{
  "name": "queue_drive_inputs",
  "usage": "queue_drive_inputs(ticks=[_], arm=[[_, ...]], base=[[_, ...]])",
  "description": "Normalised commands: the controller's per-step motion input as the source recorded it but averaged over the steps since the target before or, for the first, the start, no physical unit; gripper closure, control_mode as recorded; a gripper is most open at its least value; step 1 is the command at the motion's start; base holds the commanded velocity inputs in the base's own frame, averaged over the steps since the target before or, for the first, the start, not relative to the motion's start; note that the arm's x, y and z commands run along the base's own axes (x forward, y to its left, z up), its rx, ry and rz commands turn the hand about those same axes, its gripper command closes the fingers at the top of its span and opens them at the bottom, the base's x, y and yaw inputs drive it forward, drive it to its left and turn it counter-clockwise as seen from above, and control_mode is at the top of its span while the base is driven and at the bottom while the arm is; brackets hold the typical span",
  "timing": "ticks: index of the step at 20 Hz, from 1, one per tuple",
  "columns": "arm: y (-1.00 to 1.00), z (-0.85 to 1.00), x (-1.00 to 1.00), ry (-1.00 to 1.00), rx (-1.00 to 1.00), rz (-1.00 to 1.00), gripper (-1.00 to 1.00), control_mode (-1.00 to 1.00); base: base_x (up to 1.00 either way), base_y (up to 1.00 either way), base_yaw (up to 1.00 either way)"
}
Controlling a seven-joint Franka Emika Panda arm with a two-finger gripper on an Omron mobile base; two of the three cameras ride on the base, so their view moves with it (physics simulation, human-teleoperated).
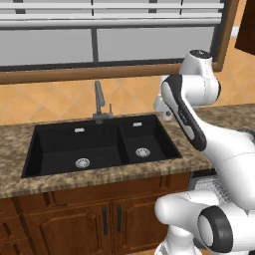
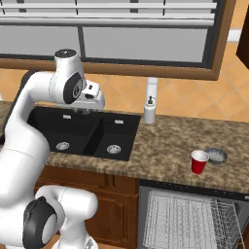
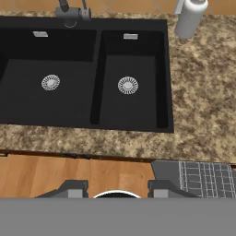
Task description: Pick up the cup and bowl from the counter, place them in the dishwasher, and close the dishwasher door.
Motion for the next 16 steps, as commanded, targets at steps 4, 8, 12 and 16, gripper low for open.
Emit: queue_drive_inputs(ticks=[4, 8, 12, 16], arm=[[-0.17, 0.0, 0.0, 0.0, 0.0, 0.0, -1.0, -1.0], [-0.74, -0.07, 0.01, 0.0, 0.0, -0.06, -1.0, -1.0], [-0.97, -0.28, 0.23, 0.04, -0.03, -0.2, -1.0, -1.0], [-0.42, -0.16, 0.13, 0.04, -0.07, -0.1, -1.0, -1.0]], base=[[0.0, 0.0, 0.0], [0.0, 0.0, 0.0], [0.0, 0.0, 0.0], [0.0, 0.0, 0.0]])
